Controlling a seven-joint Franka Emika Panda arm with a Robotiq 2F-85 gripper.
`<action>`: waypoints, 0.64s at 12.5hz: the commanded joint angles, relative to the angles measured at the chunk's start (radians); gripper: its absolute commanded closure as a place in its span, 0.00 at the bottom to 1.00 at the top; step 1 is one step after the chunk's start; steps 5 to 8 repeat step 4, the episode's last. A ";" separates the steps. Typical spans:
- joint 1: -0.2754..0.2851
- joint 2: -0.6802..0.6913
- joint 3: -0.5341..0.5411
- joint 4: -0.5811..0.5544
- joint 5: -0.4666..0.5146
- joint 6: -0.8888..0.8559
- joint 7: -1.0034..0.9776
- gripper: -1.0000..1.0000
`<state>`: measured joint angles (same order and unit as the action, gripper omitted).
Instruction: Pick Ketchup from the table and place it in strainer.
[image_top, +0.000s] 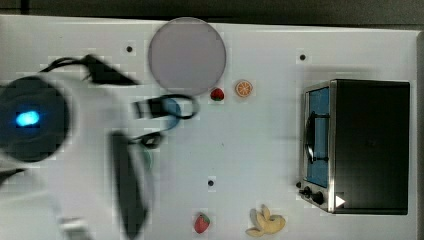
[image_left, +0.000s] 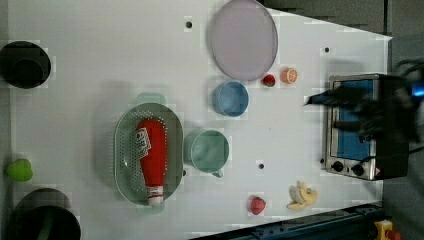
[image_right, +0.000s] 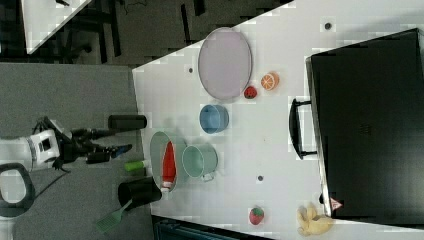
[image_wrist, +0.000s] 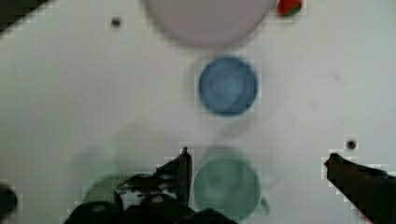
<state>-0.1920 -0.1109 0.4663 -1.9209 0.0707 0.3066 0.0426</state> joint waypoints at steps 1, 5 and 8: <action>-0.051 -0.029 -0.163 0.000 0.012 -0.077 -0.104 0.00; -0.052 -0.053 -0.298 0.001 0.004 -0.075 -0.104 0.00; -0.052 -0.053 -0.298 0.001 0.004 -0.075 -0.104 0.00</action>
